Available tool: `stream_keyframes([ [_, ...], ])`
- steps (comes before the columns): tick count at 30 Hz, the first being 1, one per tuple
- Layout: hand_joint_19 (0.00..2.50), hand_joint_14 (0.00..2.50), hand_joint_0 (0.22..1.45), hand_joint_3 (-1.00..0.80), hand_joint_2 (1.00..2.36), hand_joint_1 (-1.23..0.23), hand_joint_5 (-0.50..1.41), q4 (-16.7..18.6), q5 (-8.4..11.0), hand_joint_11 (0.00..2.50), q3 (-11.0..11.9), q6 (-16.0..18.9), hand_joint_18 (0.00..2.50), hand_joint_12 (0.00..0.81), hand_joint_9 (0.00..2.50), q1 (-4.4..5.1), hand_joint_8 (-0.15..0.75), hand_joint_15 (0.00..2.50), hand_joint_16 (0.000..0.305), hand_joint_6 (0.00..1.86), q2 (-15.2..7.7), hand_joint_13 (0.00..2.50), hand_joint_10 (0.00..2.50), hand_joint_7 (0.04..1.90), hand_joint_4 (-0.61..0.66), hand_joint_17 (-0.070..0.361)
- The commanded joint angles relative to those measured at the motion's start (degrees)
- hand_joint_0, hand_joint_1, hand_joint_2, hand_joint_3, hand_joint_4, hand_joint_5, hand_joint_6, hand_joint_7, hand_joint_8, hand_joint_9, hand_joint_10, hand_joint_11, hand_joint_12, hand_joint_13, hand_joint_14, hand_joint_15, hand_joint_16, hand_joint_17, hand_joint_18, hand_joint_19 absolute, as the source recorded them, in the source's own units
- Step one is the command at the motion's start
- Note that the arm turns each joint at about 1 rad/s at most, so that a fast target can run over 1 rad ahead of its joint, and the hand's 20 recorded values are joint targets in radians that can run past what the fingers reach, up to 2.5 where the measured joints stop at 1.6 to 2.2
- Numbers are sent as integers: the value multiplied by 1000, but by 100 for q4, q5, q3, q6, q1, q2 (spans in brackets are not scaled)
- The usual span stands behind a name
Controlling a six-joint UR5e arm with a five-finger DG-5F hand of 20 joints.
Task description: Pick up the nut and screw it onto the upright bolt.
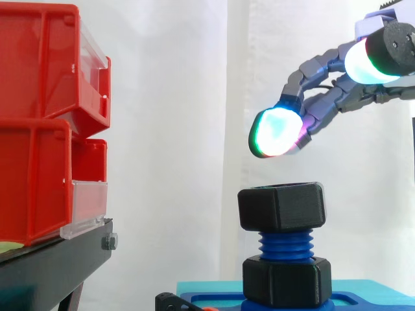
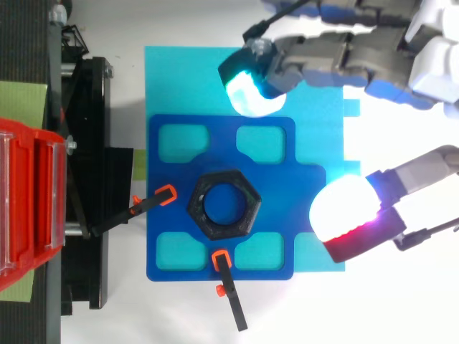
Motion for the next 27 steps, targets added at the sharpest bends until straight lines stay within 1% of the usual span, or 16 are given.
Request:
stream_keyframes([
  [1,39,0,384,-500,1000,-232,-176,147,-136,0,28,-22,0,402,418,-99,247,0,60,501,13,123,0,640,133,136],
  [2,57,0,385,-500,1000,-199,-180,727,-197,0,28,-49,0,401,370,-117,242,0,60,501,-66,73,0,644,132,135],
  [3,50,0,385,-500,1000,-191,-182,920,-180,0,28,-57,0,401,359,-90,241,0,60,501,-92,61,0,639,128,136],
  [4,51,0,386,-500,1000,-188,-182,1026,-189,0,28,-57,0,400,352,-82,239,0,61,501,-101,55,0,638,125,136],
  [5,42,0,387,-500,1000,-180,-183,1175,-189,0,19,-49,0,402,347,-73,239,0,61,501,-216,40,0,640,127,137],
  [6,33,0,389,-500,1000,-170,-182,1175,-189,0,19,-49,0,403,328,-73,242,0,62,501,-216,25,0,640,126,139],
  [7,37,0,390,-500,1000,-170,-182,1351,-189,0,28,-40,0,403,322,-55,242,0,62,501,-312,23,0,640,126,139],
  [8,34,0,390,-500,1000,-167,-181,1395,-189,0,28,-49,0,403,317,-55,242,0,62,501,-365,15,0,642,127,140],
  [9,35,0,390,-500,1000,-167,-180,1553,-189,0,28,4,0,404,301,-38,240,0,62,501,-532,5,0,640,131,140],
  [12,33,0,390,-500,1000,-161,-180,1905,-180,0,28,153,0,406,294,-29,241,0,63,501,-673,0,0,643,133,142],
  [13,26,0,391,-500,1000,-157,-178,1905,-180,0,28,153,0,406,291,-29,240,0,63,501,-673,0,0,647,133,142],
  [14,28,0,391,-500,1000,-156,-173,2028,-145,0,28,259,0,405,286,15,240,0,63,501,-681,0,0,652,139,142],
  [18,28,0,393,-500,1000,-152,-169,1992,-145,0,28,320,0,406,284,94,243,0,64,501,-760,0,0,671,138,143],
  [19,33,0,394,-500,1000,-151,-169,1966,-145,0,19,364,0,407,283,112,243,0,64,501,-840,0,0,677,139,143],
  [24,30,0,400,-500,1000,-141,-157,1825,-171,0,19,575,0,408,291,147,250,0,64,502,-848,0,0,723,151,144],
  [27,41,0,408,-500,1000,-102,-153,1491,-180,0,-16,610,0,405,295,182,248,0,64,502,-848,0,0,742,147,145],
])
